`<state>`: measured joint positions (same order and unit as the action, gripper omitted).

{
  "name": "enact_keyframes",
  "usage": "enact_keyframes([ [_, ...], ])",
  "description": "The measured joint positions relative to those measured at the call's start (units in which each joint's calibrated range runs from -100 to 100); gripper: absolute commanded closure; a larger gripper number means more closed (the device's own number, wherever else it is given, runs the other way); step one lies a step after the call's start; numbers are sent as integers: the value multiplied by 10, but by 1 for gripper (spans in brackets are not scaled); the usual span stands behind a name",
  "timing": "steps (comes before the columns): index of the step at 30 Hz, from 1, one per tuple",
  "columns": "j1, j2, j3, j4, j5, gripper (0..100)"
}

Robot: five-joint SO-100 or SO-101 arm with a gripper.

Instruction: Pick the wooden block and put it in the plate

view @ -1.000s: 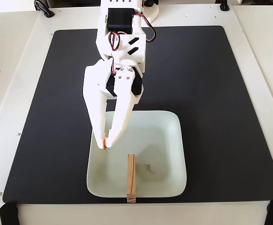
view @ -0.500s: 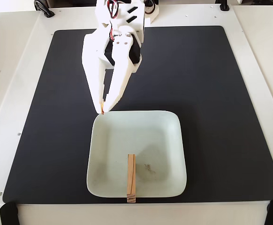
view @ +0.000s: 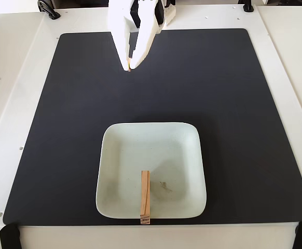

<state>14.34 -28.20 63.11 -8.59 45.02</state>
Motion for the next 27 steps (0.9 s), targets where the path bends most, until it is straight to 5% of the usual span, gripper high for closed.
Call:
enact_keyframes([
  [14, -47, -399, 338, 9, 19, 99],
  [27, -107, -638, 360, 404, 25, 99],
])
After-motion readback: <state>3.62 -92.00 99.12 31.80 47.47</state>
